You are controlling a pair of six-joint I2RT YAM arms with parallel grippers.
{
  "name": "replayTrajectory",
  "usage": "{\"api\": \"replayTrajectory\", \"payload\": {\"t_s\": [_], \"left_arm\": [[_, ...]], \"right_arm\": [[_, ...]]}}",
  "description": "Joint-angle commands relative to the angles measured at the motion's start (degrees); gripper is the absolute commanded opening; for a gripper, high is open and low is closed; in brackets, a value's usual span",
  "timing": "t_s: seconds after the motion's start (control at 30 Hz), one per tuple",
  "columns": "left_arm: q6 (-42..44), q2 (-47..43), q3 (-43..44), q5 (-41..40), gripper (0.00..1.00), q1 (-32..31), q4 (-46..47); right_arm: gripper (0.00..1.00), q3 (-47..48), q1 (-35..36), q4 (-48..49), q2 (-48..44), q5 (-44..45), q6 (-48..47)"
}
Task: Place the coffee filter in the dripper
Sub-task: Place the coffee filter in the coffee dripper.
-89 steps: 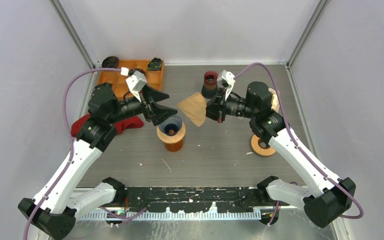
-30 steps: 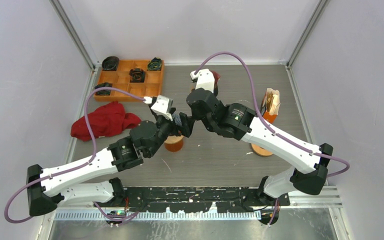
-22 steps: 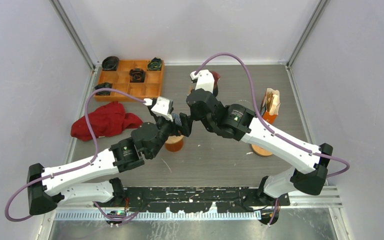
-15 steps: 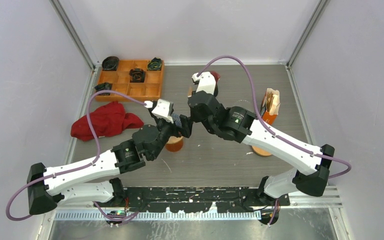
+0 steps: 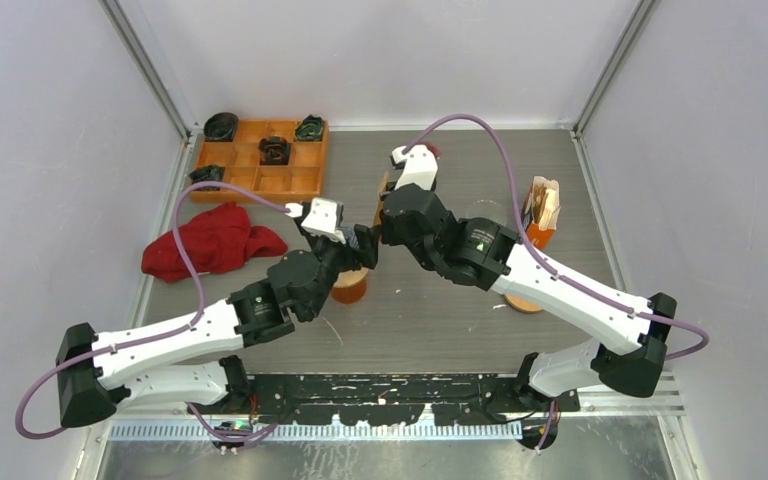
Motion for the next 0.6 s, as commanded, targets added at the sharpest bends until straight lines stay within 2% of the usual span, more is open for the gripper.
{"api": "replayTrajectory", "payload": {"t_s": [0.0, 0.3, 0.57], "left_arm": [[0.83, -1.70, -0.90, -5.09, 0.76, -0.25, 4.67], [1.78, -2.09, -0.37, -6.17, 0.70, -0.27, 3.96], [2.17, -1.67, 1.40, -5.24, 0.70, -0.25, 2.11]], "right_arm": [[0.01, -0.55, -0.01, 3.04, -2.22, 0.19, 0.94], [0.01, -0.60, -0.18, 3.20, -1.44, -1.98, -0.13], [0.01, 0.25, -0.43, 2.33, -0.40, -3.73, -0.94]]}}
